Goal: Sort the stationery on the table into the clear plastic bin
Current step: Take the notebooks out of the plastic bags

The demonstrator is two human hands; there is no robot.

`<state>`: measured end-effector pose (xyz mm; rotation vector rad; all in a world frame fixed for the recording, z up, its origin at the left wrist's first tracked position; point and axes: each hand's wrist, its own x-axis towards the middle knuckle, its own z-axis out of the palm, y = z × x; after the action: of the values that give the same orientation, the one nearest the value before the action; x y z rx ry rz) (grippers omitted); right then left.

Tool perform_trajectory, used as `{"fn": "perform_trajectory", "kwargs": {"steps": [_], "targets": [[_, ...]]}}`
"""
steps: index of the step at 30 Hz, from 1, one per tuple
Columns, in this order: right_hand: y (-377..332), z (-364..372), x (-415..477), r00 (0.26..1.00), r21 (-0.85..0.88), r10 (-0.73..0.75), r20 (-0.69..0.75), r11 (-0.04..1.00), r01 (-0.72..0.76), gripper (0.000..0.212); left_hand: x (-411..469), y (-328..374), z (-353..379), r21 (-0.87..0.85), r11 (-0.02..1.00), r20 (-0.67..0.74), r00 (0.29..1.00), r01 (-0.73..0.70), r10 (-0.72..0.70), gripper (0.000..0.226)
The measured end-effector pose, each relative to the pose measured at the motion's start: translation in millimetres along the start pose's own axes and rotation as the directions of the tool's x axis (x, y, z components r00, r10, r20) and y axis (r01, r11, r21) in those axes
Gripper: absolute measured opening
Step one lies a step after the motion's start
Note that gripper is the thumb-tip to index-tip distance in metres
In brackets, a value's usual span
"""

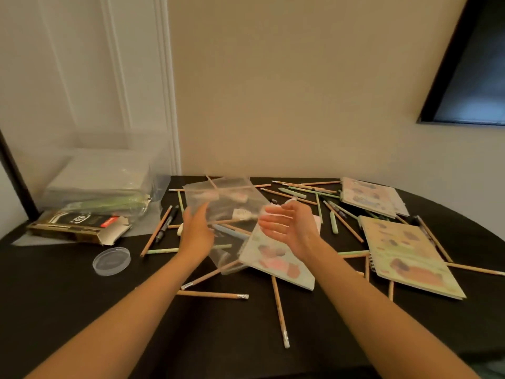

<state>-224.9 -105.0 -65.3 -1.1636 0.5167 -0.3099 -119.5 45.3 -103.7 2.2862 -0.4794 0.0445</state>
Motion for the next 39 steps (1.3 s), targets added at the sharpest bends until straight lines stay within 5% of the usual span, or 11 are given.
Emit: {"fn": "perform_trajectory", "kwargs": {"steps": [4,8,14,21,25,30,35,39], "targets": [[-7,-30,-4,0.942,-0.211,-0.149,-0.3,0.974,0.086,0.019,-3,-3,4,0.196,0.969,-0.047,0.989,0.147,-0.141,0.052],[-5,-69,19,0.8,-0.477,-0.245,-0.548,0.877,-0.058,0.025,-4,13,14,0.336,0.942,-0.018,1.0,-0.004,0.01,0.071],[13,-95,47,0.853,-0.724,-0.18,-0.491,0.629,-0.284,0.029,-4,25,40,0.458,0.868,0.134,0.98,-0.192,0.146,0.064],[13,-83,60,0.878,-0.576,-0.111,-0.466,0.791,-0.206,0.052,-14,16,56,0.415,0.897,0.089,0.988,-0.153,0.127,0.062],[6,-70,62,0.934,-0.387,0.031,-0.356,0.905,-0.177,0.044,-11,18,59,0.39,0.908,0.048,0.988,-0.155,0.148,0.062],[-10,-65,58,0.977,-0.378,-0.121,-0.178,0.925,0.046,0.036,-3,33,56,0.394,0.907,-0.018,0.985,-0.152,0.172,0.068],[-38,-93,58,0.914,0.042,-0.21,-0.347,0.97,0.239,0.039,17,50,48,0.307,0.939,-0.128,0.971,-0.156,0.203,0.064],[-50,-117,57,0.82,0.185,-0.202,-0.535,0.919,0.347,0.047,22,62,49,0.255,0.96,-0.107,0.983,-0.117,0.148,0.062]]}}
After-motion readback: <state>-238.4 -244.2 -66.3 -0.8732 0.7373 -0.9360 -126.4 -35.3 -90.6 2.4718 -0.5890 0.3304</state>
